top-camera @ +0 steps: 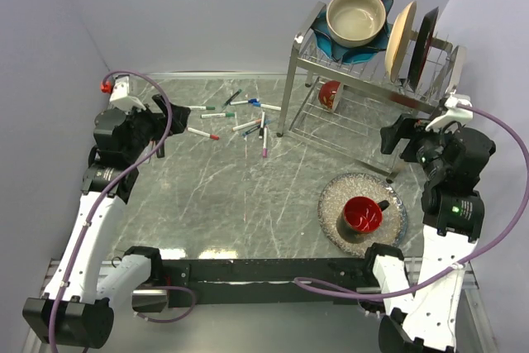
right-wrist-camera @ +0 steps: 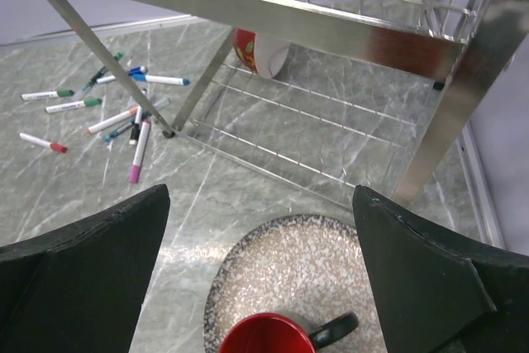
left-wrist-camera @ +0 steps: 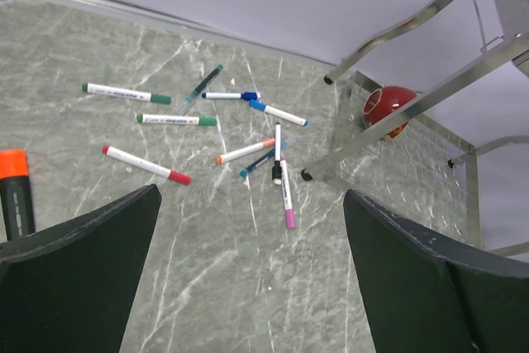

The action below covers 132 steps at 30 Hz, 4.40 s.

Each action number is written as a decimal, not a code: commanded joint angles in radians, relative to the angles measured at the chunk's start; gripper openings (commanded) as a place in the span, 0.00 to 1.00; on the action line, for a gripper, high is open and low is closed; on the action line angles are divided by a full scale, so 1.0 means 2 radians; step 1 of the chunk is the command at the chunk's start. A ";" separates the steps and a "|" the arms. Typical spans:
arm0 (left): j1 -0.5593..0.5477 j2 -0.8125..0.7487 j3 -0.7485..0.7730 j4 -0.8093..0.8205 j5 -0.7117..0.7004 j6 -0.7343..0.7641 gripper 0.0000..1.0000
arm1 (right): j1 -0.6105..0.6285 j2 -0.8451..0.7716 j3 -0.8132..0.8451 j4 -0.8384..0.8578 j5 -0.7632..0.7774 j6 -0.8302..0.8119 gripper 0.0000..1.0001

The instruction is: Open the pen caps

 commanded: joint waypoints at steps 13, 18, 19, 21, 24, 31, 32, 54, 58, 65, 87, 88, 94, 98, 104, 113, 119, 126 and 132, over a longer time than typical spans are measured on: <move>-0.001 0.008 0.000 -0.015 0.028 -0.016 0.99 | 0.083 0.040 -0.031 0.008 -0.256 -0.152 1.00; -0.001 0.014 -0.011 -0.008 0.025 -0.027 0.99 | 0.185 0.061 -0.044 -0.025 -0.275 -0.236 1.00; -0.001 0.016 -0.011 -0.007 0.025 -0.029 0.99 | 0.197 0.065 -0.050 -0.025 -0.269 -0.241 1.00; -0.002 0.021 -0.019 -0.007 0.022 -0.033 0.99 | 0.233 0.089 -0.055 -0.022 -0.246 -0.253 1.00; -0.002 0.034 -0.030 -0.009 0.015 -0.043 0.99 | 0.267 0.127 -0.055 -0.022 -0.222 -0.269 1.00; -0.005 0.106 -0.027 -0.035 -0.020 -0.054 0.97 | 0.278 0.171 -0.103 0.056 -0.170 -0.248 1.00; -0.007 0.119 -0.024 -0.040 -0.040 -0.055 0.97 | 0.278 0.174 -0.108 0.069 -0.168 -0.248 1.00; -0.061 0.606 0.362 -0.276 -0.302 -0.274 0.47 | 0.278 0.199 -0.155 0.108 -0.151 -0.245 1.00; -0.061 0.610 0.358 -0.263 -0.298 -0.272 0.49 | 0.278 0.202 -0.153 0.106 -0.151 -0.245 1.00; -0.061 0.643 0.380 -0.276 -0.290 -0.269 0.52 | 0.278 0.207 -0.151 0.103 -0.153 -0.247 1.00; -0.052 0.606 0.385 -0.256 -0.271 -0.268 0.65 | 0.281 0.206 -0.150 0.099 -0.155 -0.254 1.00; -0.051 0.614 0.394 -0.262 -0.272 -0.269 0.66 | 0.280 0.206 -0.150 0.098 -0.155 -0.254 1.00; -0.048 0.642 0.420 -0.274 -0.279 -0.262 0.66 | 0.281 0.203 -0.149 0.098 -0.156 -0.253 1.00; -0.048 0.659 0.433 -0.285 -0.279 -0.259 0.65 | 0.280 0.202 -0.148 0.098 -0.156 -0.254 1.00; -0.048 0.682 0.453 -0.310 -0.284 -0.254 0.61 | 0.280 0.200 -0.148 0.098 -0.156 -0.253 1.00; -0.048 0.686 0.442 -0.318 -0.294 -0.227 0.46 | 0.281 0.199 -0.148 0.098 -0.156 -0.253 1.00; -0.053 0.678 0.424 -0.312 -0.317 -0.208 0.27 | 0.281 0.196 -0.148 0.093 -0.163 -0.257 1.00; -0.054 0.620 0.337 -0.244 -0.287 -0.178 0.02 | 0.283 0.196 -0.148 0.091 -0.169 -0.259 1.00; -0.054 0.537 0.233 -0.155 -0.228 -0.156 0.01 | 0.283 0.198 -0.150 0.088 -0.181 -0.263 1.00</move>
